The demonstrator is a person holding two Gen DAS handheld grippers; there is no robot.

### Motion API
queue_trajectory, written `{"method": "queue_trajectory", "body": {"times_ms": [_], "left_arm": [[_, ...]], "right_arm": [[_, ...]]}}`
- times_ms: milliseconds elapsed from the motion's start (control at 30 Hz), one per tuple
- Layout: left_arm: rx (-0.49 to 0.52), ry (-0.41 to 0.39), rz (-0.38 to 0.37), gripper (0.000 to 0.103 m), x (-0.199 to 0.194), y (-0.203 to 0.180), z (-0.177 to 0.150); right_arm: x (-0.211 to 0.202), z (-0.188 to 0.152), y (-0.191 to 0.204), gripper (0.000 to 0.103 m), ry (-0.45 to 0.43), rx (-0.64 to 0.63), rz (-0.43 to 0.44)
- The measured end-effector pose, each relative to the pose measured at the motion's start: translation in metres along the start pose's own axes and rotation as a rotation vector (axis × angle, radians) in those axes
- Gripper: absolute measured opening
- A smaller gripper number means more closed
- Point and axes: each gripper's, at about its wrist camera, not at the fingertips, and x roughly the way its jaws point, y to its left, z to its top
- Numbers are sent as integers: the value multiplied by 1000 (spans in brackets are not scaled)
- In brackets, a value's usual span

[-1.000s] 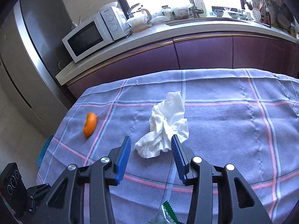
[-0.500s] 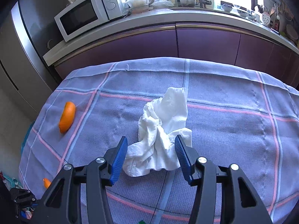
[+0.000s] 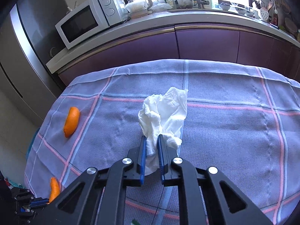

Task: Collect trash
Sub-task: 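Grasp the white tissue with the right tool while the left tool grasps the orange peel, then lift tissue and orange peel and carry them toward the teal bin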

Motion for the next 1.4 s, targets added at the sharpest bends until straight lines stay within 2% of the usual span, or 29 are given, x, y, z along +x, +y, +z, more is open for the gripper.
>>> {"method": "queue_trajectory", "body": {"times_ms": [333,467,600,633,700,800,867,900,933,1400], "left_arm": [[-5,-36,35,8,-17,8,-4],[-2,-39,59,8,-22,10,-6],[2,-6,43,9,-18,13,-11],[8,2,43,16,-16,12,-12],[7,13,41,24,-13,11,-15],[9,23,32,27,-8,10,-17],[16,20,33,27,-7,9,-19],[16,20,27,16,-7,9,-19],[15,27,26,10,-6,9,-19],[-2,-22,101,8,-30,20,-20]], "right_arm": [[-37,-3,23,11,-91,-1,119],[-43,-10,37,11,-96,-15,164],[-42,-17,48,11,-85,-22,201],[-41,-19,50,11,-81,-21,208],[-39,-23,52,11,-73,-18,221],[-36,-26,56,11,-63,-15,240],[-35,-29,60,11,-59,-18,249],[-35,-29,62,11,-56,-20,255],[-34,-30,63,11,-55,-21,259],[-34,-38,101,11,-46,-75,357]]}}
